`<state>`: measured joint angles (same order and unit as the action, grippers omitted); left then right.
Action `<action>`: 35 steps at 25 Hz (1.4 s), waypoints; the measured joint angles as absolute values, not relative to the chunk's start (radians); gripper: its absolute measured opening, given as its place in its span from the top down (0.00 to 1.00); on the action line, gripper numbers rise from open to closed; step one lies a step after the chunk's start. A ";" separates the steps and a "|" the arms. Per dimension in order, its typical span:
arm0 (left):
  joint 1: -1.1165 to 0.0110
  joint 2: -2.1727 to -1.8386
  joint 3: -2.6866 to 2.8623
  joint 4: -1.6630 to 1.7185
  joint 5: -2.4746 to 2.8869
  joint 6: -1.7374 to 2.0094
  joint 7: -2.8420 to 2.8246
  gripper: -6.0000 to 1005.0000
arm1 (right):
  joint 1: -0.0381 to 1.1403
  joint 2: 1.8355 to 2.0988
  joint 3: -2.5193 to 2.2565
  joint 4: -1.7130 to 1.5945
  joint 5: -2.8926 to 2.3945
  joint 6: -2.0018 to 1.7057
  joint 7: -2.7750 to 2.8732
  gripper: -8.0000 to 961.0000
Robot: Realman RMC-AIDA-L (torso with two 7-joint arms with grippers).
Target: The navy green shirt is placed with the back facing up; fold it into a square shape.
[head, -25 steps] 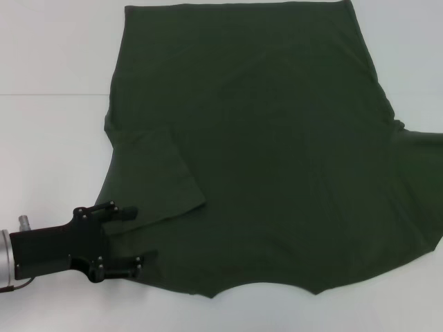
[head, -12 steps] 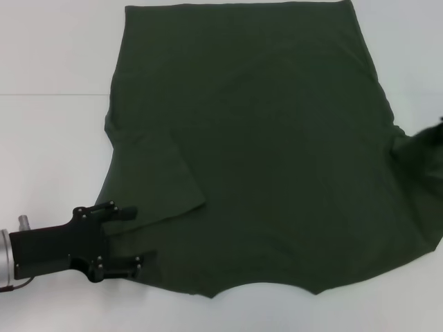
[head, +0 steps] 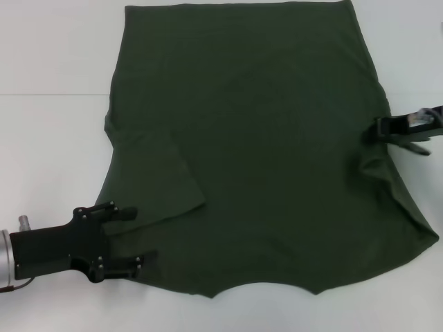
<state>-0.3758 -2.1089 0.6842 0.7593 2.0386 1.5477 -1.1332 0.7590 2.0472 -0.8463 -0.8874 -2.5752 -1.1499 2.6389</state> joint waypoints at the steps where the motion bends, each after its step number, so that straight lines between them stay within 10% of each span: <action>1: -0.376 -2.109 0.684 0.759 2.039 1.548 -1.133 0.13 | 0.764 2.049 -0.856 -0.881 -2.575 -1.146 2.639 0.97; 25: -0.379 -2.112 0.684 0.759 2.043 1.537 -1.129 0.13 | 0.781 2.061 -0.913 -0.807 -2.565 -1.128 2.624 0.89; 35: -0.379 -2.112 0.684 0.758 2.045 1.537 -1.129 0.13 | 0.739 2.041 -0.904 -0.773 -2.372 -1.144 2.569 0.44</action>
<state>-0.3788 -2.1120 0.6841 0.7578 2.0448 1.5369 -1.1290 0.7394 2.0407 -0.9037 -0.7732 -2.3724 -1.1439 2.5685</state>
